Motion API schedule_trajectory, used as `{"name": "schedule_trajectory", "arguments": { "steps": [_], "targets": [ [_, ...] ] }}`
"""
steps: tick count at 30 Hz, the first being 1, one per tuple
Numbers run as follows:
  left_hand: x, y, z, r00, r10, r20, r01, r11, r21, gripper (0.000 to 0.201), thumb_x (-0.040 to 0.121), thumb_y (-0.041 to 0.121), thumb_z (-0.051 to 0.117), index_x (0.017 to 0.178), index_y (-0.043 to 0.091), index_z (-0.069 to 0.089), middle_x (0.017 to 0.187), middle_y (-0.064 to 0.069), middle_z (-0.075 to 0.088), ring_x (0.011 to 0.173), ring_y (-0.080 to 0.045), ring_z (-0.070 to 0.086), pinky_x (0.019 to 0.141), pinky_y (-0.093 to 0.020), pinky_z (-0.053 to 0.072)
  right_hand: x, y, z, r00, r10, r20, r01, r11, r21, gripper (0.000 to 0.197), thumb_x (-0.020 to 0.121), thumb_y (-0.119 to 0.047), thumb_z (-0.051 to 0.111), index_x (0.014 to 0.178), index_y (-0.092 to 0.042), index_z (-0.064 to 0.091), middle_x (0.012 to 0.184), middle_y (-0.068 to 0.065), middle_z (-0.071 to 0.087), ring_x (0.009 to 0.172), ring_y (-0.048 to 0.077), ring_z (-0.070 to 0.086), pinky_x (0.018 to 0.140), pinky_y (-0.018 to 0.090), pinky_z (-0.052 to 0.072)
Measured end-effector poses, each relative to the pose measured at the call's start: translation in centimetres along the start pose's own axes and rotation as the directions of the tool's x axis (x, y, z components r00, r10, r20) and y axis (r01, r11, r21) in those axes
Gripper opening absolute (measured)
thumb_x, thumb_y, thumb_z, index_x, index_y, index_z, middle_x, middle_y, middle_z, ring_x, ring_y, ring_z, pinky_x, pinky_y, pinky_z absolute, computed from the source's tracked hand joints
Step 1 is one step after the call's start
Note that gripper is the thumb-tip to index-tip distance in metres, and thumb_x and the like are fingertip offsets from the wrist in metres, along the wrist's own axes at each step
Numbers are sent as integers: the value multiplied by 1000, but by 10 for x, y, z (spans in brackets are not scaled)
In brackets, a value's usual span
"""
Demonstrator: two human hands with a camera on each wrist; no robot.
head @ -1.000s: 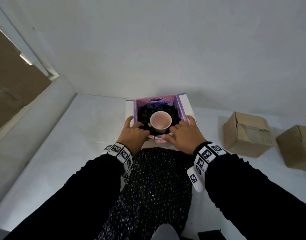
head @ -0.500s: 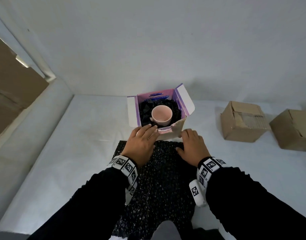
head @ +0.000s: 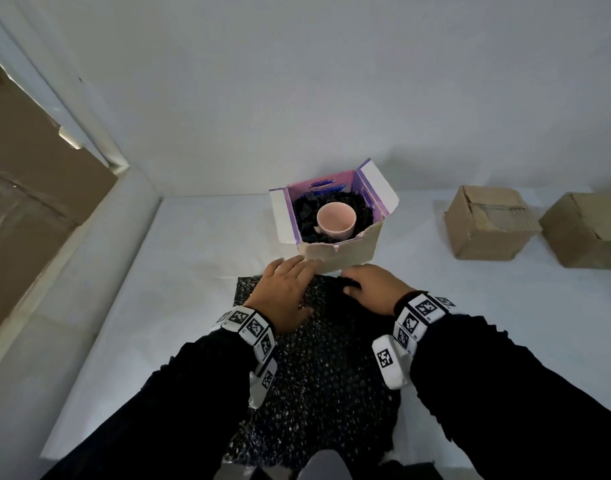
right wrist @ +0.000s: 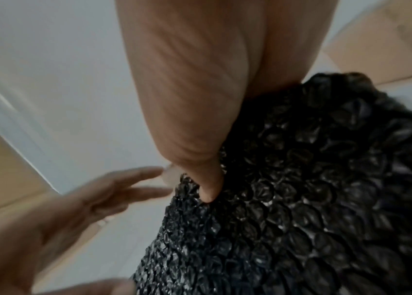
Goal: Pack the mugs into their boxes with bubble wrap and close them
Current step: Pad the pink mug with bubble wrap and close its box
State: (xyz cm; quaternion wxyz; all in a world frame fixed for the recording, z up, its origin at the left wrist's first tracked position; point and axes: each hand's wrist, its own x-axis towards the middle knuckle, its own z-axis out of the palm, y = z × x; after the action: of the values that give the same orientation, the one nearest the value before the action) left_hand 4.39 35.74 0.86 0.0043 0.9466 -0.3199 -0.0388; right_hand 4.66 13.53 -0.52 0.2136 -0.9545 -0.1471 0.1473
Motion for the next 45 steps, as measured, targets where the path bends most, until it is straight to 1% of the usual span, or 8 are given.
{"name": "schedule_trajectory", "arguments": {
  "steps": [3,10,14,19,25,31,40,45],
  "targets": [
    [4,-3,-16,997,-69,38,68,997,39,82,86,40,62,151,23,14,137,-2,51,132,-21,40,114,-41,19,-7,-17,-32,997,-38,-74,42,998,48,29,98,-20,50,126,-18,57,125,8,61,115,28,55,95,37,43],
    [17,-21,-63,980,-196,18,193,976,103,35,92,52,48,105,25,67,101,-2,63,95,-26,63,71,-33,46,-26,-41,-116,986,-43,-161,39,999,-30,22,89,-41,63,109,-37,55,102,-4,63,93,16,57,74,29,39],
    [25,-28,-95,945,-321,-66,321,947,-7,33,97,45,41,108,23,61,103,-7,66,95,-30,63,68,-32,43,-20,-40,-148,987,46,-152,-89,952,-294,29,84,-36,67,108,-22,59,107,6,65,100,27,60,72,30,39],
    [45,-25,-147,874,-391,-290,309,906,-291,21,94,23,46,115,20,46,86,-11,63,82,-33,62,63,-34,41,-8,-45,-185,943,80,-324,-122,986,-113,19,92,-20,52,107,-9,49,92,11,59,87,33,58,67,36,43],
    [73,-11,-191,630,-384,-675,115,906,-408,44,80,3,44,121,17,49,99,-8,65,74,-32,56,62,-37,41,7,-45,-229,663,-35,-748,58,998,5,20,88,-5,49,107,-10,49,103,7,52,81,24,51,69,34,40],
    [97,-5,-166,578,-253,-776,53,960,-274,60,72,2,51,129,21,50,119,-1,60,103,-22,54,88,-39,38,27,-21,-218,411,-162,-897,258,965,-57,27,75,9,46,95,-8,49,105,8,46,81,23,51,59,32,43],
    [110,-9,-46,923,-237,-302,182,963,-199,46,72,22,35,107,26,64,100,2,68,91,-26,64,83,-38,44,54,27,-126,851,-217,-479,219,974,-51,23,76,-4,54,92,-20,48,95,-1,48,72,24,50,59,36,42],
    [105,-4,-19,952,-281,-119,259,951,-172,43,86,15,43,126,31,35,97,6,69,89,-18,64,107,-36,30,61,34,-100,980,-177,-94,161,974,-157,16,86,-12,48,98,-16,39,89,3,51,71,26,51,61,37,42]
  ]
}}
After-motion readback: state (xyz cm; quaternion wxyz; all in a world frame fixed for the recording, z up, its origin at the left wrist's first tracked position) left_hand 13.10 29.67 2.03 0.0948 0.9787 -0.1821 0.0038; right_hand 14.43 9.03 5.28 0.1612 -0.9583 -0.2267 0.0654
